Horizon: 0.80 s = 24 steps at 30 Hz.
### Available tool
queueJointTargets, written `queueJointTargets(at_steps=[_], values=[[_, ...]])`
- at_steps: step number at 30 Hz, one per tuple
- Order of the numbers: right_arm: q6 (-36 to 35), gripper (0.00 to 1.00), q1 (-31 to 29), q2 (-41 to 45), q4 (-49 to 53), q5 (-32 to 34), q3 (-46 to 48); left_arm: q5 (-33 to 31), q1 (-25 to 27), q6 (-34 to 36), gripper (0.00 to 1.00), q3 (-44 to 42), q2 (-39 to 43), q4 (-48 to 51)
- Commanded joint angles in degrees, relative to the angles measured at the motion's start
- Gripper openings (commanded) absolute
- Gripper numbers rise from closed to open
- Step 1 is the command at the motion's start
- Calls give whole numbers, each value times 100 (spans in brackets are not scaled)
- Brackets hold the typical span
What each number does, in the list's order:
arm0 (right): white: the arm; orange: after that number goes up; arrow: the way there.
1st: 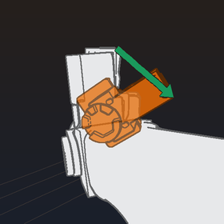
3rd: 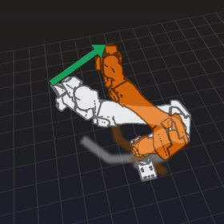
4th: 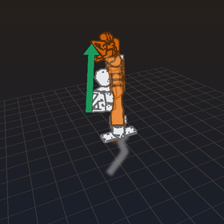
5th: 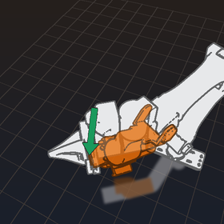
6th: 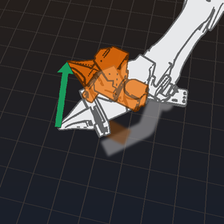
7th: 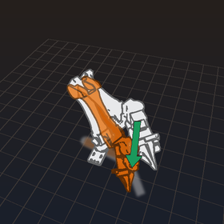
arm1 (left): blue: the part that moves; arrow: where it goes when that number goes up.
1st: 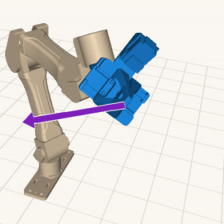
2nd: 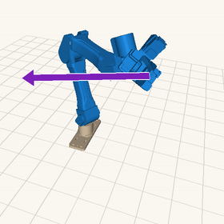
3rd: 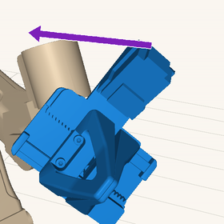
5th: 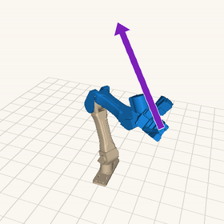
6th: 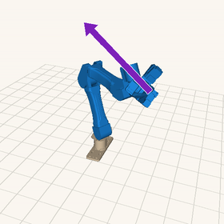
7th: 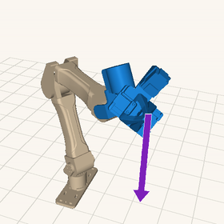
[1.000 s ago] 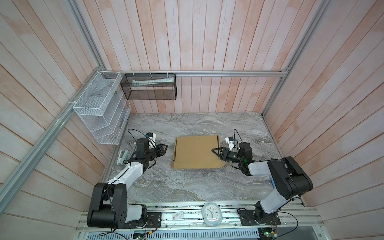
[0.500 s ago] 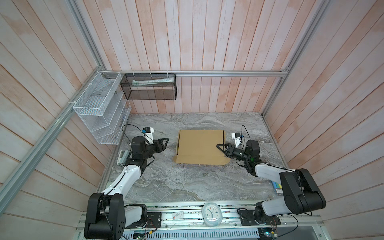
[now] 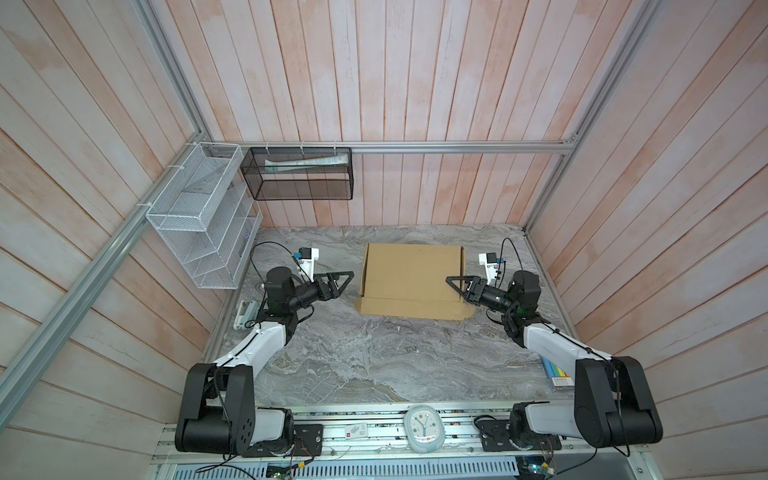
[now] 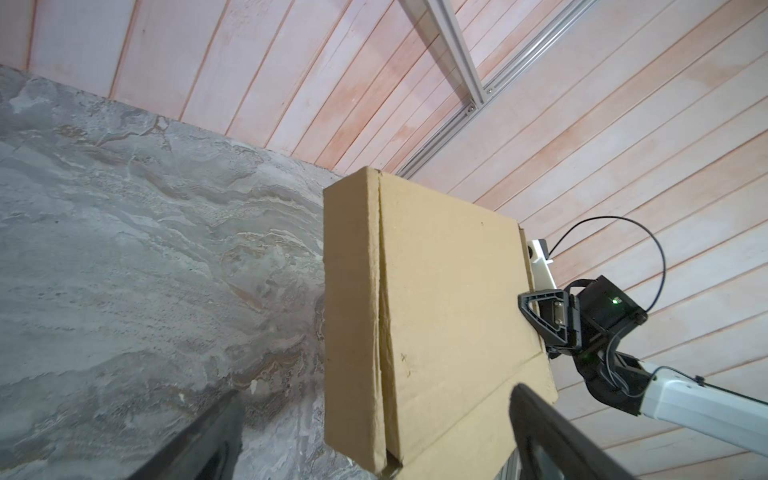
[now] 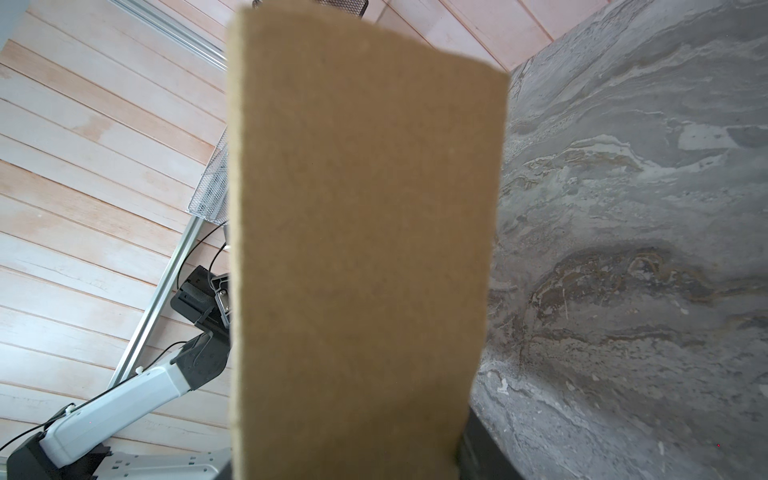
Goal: Fold the paper box
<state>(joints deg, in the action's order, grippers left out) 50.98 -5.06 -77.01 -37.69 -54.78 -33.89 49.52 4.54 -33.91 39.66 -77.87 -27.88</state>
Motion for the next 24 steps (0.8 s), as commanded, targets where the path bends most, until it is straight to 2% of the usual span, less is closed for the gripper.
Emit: queueJointTargets(at_steps=[1, 16, 24], values=[[-16, 42, 75, 22, -118, -439, -268, 445, 197, 102, 100, 345, -129, -82], [44, 41, 92, -29, -458, -899, -401, 839, 416, 121, 100, 768, -518, 285], [226, 41, 96, -77, -802, -1017, -385, 1171, 708, -43, 100, 994, -808, 247]])
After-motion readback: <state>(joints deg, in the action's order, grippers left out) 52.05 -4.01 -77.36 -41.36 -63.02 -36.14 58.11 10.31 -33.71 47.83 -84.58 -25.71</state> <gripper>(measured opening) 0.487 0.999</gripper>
